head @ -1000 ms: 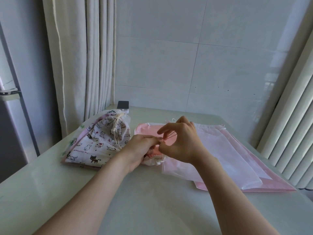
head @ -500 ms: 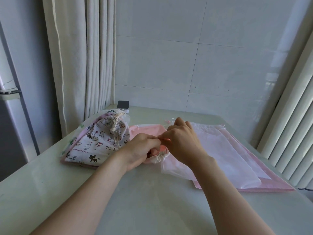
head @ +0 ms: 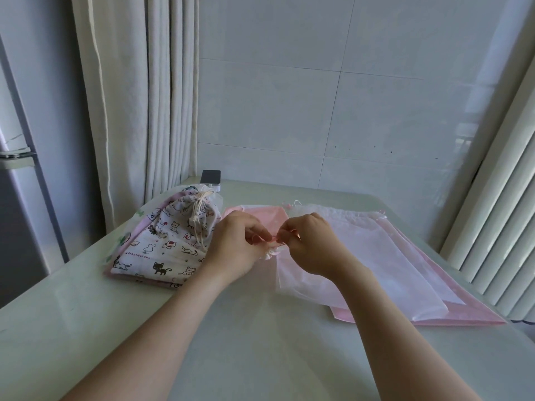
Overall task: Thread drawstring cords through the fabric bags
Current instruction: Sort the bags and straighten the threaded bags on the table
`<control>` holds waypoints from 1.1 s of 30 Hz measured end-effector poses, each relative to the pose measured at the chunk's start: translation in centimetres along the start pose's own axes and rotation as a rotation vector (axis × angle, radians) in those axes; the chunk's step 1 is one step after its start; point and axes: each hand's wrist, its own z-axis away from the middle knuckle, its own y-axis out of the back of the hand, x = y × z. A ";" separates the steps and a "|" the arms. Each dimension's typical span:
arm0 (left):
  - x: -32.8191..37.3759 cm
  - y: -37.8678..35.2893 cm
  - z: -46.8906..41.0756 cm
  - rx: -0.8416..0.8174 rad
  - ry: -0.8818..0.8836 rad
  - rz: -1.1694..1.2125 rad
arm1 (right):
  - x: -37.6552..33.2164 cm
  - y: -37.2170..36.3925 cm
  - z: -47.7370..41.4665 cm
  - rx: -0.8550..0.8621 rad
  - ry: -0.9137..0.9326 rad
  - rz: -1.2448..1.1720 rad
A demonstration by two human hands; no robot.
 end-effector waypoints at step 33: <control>1.3 0.8 -1.1 0.088 0.407 0.621 | 1.4 -0.3 0.1 0.045 -0.012 0.167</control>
